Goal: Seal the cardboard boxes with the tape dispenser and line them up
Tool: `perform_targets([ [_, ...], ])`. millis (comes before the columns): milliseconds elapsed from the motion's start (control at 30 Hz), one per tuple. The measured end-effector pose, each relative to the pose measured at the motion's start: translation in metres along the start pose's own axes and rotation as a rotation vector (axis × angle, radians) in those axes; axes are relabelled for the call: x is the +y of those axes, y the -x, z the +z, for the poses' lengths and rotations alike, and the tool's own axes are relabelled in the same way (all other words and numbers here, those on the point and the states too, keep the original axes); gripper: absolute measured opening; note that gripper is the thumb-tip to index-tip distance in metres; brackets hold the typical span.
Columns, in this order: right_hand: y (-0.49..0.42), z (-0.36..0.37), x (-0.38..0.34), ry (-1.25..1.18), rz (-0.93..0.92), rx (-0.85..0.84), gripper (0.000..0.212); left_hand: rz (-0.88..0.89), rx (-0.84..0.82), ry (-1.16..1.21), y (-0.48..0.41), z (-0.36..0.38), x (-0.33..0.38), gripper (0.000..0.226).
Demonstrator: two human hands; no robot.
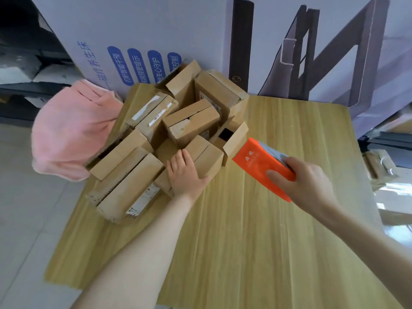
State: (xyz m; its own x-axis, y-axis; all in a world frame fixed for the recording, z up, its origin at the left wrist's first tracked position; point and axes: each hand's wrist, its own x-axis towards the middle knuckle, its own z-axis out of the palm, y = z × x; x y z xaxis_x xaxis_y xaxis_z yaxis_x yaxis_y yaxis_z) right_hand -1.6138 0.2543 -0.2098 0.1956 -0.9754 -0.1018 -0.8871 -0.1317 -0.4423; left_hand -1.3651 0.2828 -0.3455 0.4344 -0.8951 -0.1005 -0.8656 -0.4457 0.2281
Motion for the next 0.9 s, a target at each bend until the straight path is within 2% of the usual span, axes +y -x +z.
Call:
perform_targets([
  [200, 0.019, -0.004, 0.027, -0.075, 0.071, 0.013, 0.025, 0.360, -0.087, -0.053, 0.041, 0.012, 0.015, 0.110],
  [400, 0.048, -0.017, 0.060, -0.264, 0.120, 0.070, 0.044, 0.819, -0.097, -0.081, 0.090, 0.044, 0.071, 0.109],
  [467, 0.056, -0.020, 0.072, -0.321, 0.132, 0.094, 0.053, 0.910, -0.106, -0.097, 0.092, 0.049, 0.089, 0.107],
  [567, 0.065, -0.023, 0.085, -0.407, 0.149, 0.120, 0.056, 0.952, -0.121, -0.100, 0.090, 0.049, 0.100, 0.093],
  [633, 0.071, -0.027, 0.090, -0.478, 0.139, 0.131, 0.053, 0.915, -0.141, 0.026, 0.089, 0.045, 0.101, 0.080],
  [667, 0.074, -0.028, 0.091, -0.502, 0.128, 0.135, 0.051, 0.829, -0.190, 0.181, 0.090, 0.039, 0.105, 0.074],
  [800, 0.084, -0.033, 0.095, -0.553, 0.108, 0.139, 0.047, 0.123, -0.336, 0.993, 0.095, -0.017, 0.138, 0.046],
  [833, 0.084, -0.034, 0.095, -0.556, 0.106, 0.136, 0.046, 0.013, -0.375, 1.123, 0.094, -0.032, 0.144, 0.040],
  [900, 0.086, -0.035, 0.095, -0.565, 0.093, 0.122, 0.048, -0.031, -0.468, 1.289, 0.093, -0.054, 0.151, 0.038],
])
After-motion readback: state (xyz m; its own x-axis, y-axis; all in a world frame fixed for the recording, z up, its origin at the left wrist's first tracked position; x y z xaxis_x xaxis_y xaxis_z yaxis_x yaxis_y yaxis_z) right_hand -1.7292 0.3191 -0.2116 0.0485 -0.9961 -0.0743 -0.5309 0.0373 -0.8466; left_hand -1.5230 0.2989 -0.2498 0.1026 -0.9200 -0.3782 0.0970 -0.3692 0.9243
